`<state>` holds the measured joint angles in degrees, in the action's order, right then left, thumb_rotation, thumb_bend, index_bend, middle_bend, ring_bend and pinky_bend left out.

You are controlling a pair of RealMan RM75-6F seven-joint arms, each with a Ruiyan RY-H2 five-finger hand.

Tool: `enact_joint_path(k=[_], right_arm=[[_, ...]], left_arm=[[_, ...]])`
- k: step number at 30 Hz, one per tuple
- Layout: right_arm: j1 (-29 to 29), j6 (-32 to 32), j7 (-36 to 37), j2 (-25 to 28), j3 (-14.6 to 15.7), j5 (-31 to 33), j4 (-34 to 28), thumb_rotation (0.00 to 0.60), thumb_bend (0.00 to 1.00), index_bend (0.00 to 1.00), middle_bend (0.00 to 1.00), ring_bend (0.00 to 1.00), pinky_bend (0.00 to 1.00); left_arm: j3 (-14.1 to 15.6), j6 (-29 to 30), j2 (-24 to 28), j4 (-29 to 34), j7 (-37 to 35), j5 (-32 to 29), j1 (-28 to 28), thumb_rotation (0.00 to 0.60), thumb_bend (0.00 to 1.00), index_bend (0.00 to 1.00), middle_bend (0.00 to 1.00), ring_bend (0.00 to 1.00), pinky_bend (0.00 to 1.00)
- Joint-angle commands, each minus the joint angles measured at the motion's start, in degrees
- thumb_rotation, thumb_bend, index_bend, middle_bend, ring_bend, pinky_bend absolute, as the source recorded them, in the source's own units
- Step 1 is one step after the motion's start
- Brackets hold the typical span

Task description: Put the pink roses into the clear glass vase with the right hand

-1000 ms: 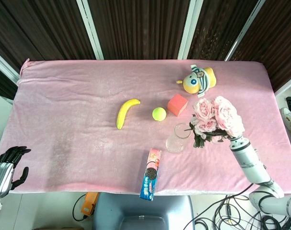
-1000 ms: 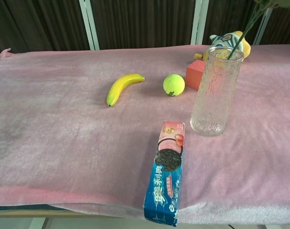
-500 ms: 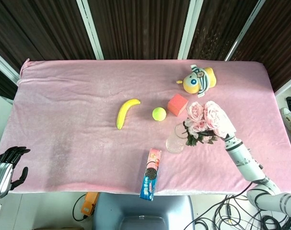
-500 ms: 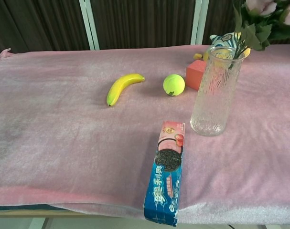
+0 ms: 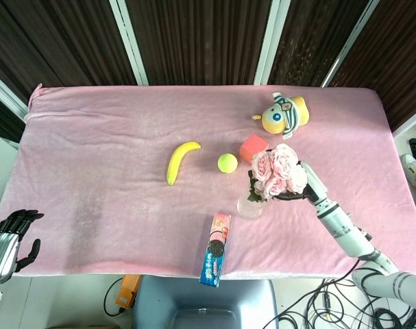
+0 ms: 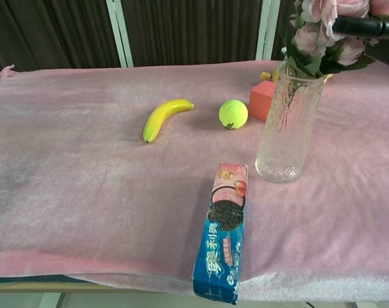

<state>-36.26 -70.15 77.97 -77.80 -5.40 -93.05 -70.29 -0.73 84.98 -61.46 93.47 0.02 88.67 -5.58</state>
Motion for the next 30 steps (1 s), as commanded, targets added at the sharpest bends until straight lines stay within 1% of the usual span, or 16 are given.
enact_joint_path(k=[1, 7, 11, 13, 21, 23, 25, 27, 30], right_arm=[[0.03, -0.22, 0.44, 0.13, 0.55, -0.43, 0.15, 0.600, 0.29, 0.24, 0.25, 0.16, 0.32], [0.64, -1.42, 0.79, 1.18, 1.71, -1.24, 0.22, 0.600, 0.23, 0.12, 0.14, 0.08, 0.22], [1.46, -2.30, 0.60, 2.29, 2.72, -1.69, 0.25, 0.600, 0.17, 0.00, 0.02, 0.01, 0.15], [2.06, -2.80, 0.40, 2.66, 3.09, -1.58, 0.26, 0.600, 0.16, 0.00, 0.00, 0.00, 0.13], [4.70, -3.48, -0.37, 4.24, 4.74, -0.47, 1.88, 0.600, 0.14, 0.00, 0.00, 0.00, 0.11], [5.60, -4.20, -1.48, 4.76, 5.37, -0.74, 2.37, 0.600, 0.14, 0.00, 0.00, 0.00, 0.11], [6.63, -5.29, -3.66, 5.15, 6.00, -1.19, 2.81, 0.600, 0.14, 0.00, 0.00, 0.00, 0.10], [8.60, -6.89, -9.48, 5.94, 7.26, -1.85, 3.03, 0.600, 0.14, 0.00, 0.00, 0.00, 0.10], [12.04, -8.57, -21.82, 7.01, 8.50, -1.18, 1.22, 0.600, 0.14, 0.00, 0.00, 0.00, 0.10]], left_arm=[[0.03, -0.09, 0.00, -0.01, 0.00, 0.01, -0.03, 0.600, 0.48, 0.26, 0.22, 0.14, 0.30], [0.08, -0.13, 0.00, 0.02, 0.01, 0.14, -0.06, 0.600, 0.48, 0.26, 0.22, 0.14, 0.30], [0.09, -0.21, 0.00, 0.03, 0.05, 0.15, -0.10, 0.600, 0.48, 0.26, 0.22, 0.14, 0.30], [0.09, -0.24, 0.00, 0.06, 0.01, 0.11, -0.11, 0.600, 0.48, 0.26, 0.22, 0.14, 0.30], [0.16, -0.57, -0.02, 0.07, 0.02, 0.17, -0.27, 0.600, 0.48, 0.26, 0.22, 0.14, 0.30], [0.15, -0.53, -0.05, 0.08, 0.08, 0.17, -0.26, 0.600, 0.48, 0.26, 0.22, 0.14, 0.30], [0.13, -0.51, -0.08, 0.03, 0.07, 0.14, -0.26, 0.600, 0.48, 0.26, 0.22, 0.14, 0.30], [0.09, -0.63, -0.12, -0.04, -0.01, 0.09, -0.34, 0.600, 0.48, 0.26, 0.22, 0.14, 0.30], [0.09, -0.72, -0.18, -0.11, -0.06, 0.10, -0.40, 0.600, 0.48, 0.26, 0.22, 0.14, 0.30]])
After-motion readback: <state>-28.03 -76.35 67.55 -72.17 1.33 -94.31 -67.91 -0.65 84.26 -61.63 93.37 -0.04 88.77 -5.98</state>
